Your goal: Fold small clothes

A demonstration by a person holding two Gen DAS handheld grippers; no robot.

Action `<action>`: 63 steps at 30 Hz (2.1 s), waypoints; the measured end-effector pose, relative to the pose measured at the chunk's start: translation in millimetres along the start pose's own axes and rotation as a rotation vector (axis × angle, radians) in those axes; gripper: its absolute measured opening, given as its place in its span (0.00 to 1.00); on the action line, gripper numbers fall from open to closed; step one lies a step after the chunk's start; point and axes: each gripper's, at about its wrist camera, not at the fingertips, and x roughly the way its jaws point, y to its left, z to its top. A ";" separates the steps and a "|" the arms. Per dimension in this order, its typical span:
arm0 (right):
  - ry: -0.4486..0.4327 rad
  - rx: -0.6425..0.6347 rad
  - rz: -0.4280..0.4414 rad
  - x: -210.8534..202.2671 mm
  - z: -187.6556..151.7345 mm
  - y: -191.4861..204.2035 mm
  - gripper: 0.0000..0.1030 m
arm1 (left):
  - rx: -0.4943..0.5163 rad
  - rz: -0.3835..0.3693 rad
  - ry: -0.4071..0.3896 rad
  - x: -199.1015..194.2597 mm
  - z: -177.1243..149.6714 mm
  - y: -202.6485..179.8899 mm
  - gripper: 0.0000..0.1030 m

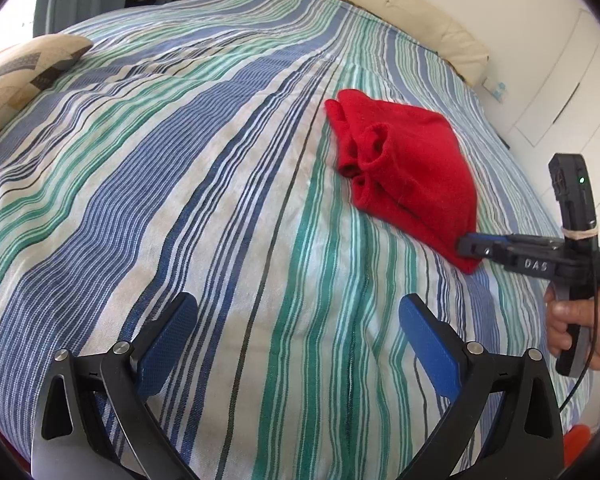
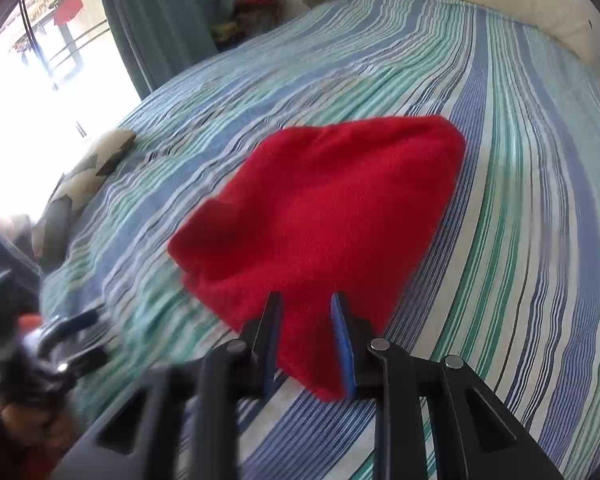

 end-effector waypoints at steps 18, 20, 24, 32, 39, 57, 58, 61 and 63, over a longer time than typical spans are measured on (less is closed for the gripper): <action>-0.048 0.051 0.014 -23.1 -1.9 -25.1 0.24 | 0.025 0.001 -0.076 95.9 65.4 -29.3 0.57; -0.109 0.114 0.024 -31.9 34.8 -50.3 0.24 | 0.050 0.012 -0.079 97.5 64.8 -35.5 0.61; -0.110 0.259 0.136 13.6 109.6 -99.0 0.24 | 0.056 -0.002 -0.091 99.0 63.3 -35.5 0.62; -0.098 0.348 -0.040 86.5 122.9 -114.4 0.28 | 0.041 -0.038 -0.097 101.5 64.3 -32.6 0.65; -0.230 0.160 0.025 -5.8 50.7 -25.4 0.30 | 0.047 -0.030 -0.093 102.0 64.3 -34.0 0.66; -0.173 0.286 -0.240 -51.3 -117.6 16.7 0.68 | 0.101 0.200 -0.043 -0.9 38.5 -35.8 0.92; -0.172 0.308 -0.239 -55.3 -124.2 14.8 0.68 | 0.105 0.201 -0.041 -3.0 37.6 -36.8 0.92; -0.176 0.336 -0.248 -65.6 -138.2 12.1 0.68 | 0.123 0.202 -0.036 -8.8 35.2 -42.9 0.92; -0.180 0.327 -0.259 -72.8 -144.0 15.4 0.68 | 0.140 0.208 -0.037 -10.4 34.3 -47.2 0.92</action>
